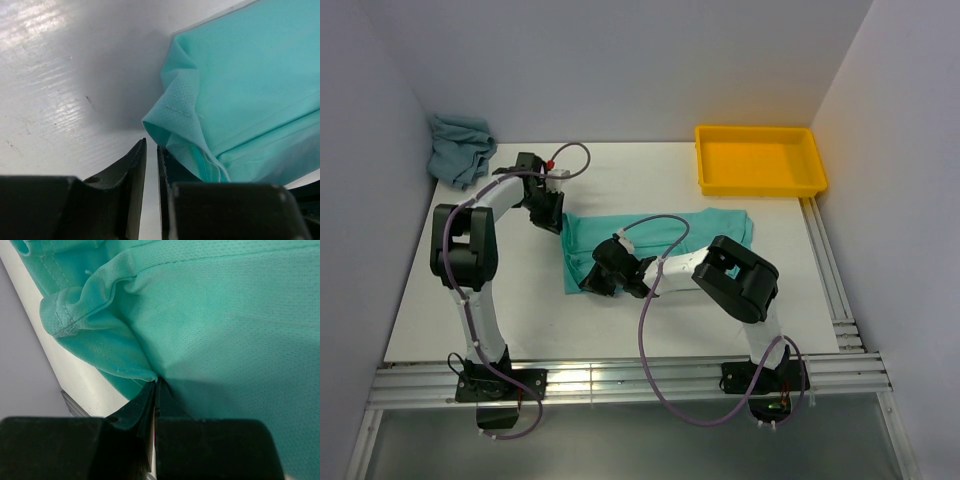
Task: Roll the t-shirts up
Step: Roll the tshirt
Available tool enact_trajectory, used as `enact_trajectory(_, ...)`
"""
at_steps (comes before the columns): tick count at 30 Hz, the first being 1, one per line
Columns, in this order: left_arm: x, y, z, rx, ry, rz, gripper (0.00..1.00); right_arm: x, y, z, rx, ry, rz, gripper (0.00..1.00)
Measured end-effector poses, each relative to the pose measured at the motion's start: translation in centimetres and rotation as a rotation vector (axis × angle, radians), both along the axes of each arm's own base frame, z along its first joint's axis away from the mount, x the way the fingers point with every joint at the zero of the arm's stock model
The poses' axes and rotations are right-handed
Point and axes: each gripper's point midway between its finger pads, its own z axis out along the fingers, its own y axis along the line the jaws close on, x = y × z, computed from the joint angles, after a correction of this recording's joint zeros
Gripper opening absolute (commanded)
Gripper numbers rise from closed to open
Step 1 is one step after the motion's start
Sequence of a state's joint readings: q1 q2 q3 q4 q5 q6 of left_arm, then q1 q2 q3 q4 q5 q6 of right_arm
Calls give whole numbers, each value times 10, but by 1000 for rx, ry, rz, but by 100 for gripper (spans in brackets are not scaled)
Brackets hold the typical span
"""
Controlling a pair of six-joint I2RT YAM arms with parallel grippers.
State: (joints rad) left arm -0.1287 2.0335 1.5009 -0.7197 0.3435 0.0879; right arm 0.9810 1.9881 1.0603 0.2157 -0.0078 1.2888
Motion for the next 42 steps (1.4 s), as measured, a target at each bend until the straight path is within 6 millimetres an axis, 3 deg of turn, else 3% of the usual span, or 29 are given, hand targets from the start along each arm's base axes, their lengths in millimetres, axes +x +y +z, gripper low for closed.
enact_trajectory(9,7,-24,15,-6,-39,-48,20,0,-1,0,-4,1,-3,0)
enact_trajectory(17,1,-37,15,-4,-26,-57,20,1,-5,1,-23,-1,-14,3)
enact_trajectory(27,4,-47,22,-1,-35,-37,18,2,-12,9,-77,-34,-26,32)
enact_trajectory(32,5,-52,22,-3,-31,-12,18,2,-6,29,-115,-82,-18,35)
enact_trajectory(42,3,-61,6,3,1,-9,17,25,28,98,-132,-220,10,35)
